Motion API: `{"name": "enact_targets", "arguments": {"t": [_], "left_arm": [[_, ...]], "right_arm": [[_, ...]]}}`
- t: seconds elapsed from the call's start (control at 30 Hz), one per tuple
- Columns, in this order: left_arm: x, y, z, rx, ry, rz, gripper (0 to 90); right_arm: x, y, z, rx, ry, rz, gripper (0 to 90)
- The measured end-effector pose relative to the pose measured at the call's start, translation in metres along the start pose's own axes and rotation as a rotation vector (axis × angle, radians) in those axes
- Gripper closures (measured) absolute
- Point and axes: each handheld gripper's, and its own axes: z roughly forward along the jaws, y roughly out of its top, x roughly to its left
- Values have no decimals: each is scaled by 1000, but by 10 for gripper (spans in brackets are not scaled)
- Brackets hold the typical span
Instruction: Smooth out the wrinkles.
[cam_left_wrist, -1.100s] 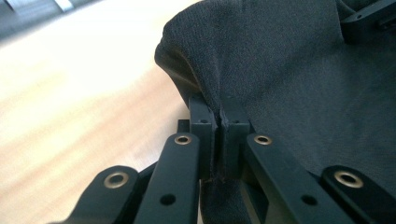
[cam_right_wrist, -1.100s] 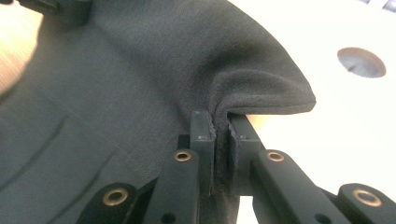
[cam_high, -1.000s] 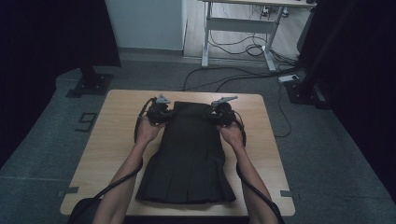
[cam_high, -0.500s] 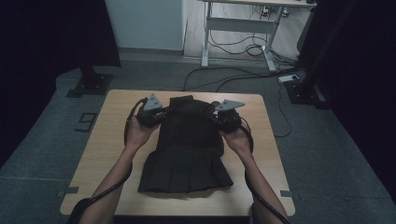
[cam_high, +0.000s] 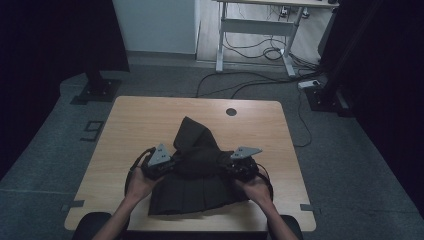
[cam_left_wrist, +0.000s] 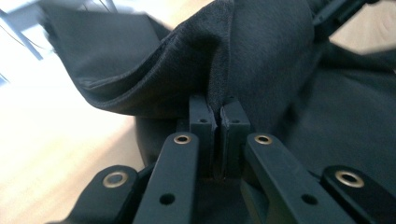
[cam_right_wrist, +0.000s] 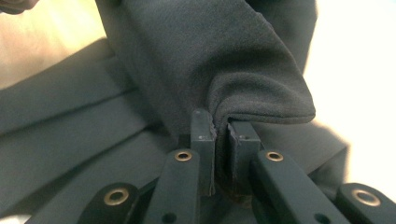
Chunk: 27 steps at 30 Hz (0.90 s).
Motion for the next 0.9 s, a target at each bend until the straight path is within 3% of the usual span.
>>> {"name": "enact_targets", "arguments": {"t": [0.13, 0.33, 0.43, 0.47, 0.5, 0.53, 0.57, 0.6, 0.63, 0.7, 0.8, 0.9], "left_arm": [[-8, -18, 2, 25, -27, -26, 857], [-16, -27, 4, 69, -54, -10, 855], [-19, -34, 8, 91, -64, -10, 853], [-20, -36, 9, 99, -63, -3, 851], [-20, -36, 9, 99, -63, -3, 850], [-21, -37, 8, 93, -64, -9, 848], [-21, -37, 8, 93, -64, -9, 846], [-21, -38, 8, 90, -67, -9, 845], [-21, -38, 8, 90, -67, -9, 843], [-21, -39, 8, 86, -68, -14, 840], [-22, -40, 5, 79, -69, -12, 831], [-22, -41, 4, 66, -76, -21, 817]], "right_arm": [[10, -13, 4, 26, 31, 9, 827], [16, -30, 12, 67, 75, 29, 817], [13, -32, 10, 62, 100, 50, 773], [9, -29, 1, 59, 95, 58, 642], [9, -29, 1, 59, 95, 58, 642], [4, -23, -11, 51, 112, 69, 536], [4, -23, -11, 51, 112, 69, 536], [-1, -15, -25, 33, 76, 56, 463], [-1, -15, -25, 33, 76, 56, 463], [-9, 2, -35, 18, 67, 41, 371], [-16, 23, -27, 6, 49, 20, 301], [-21, 47, -6, -14, 73, 9, 265]]}}
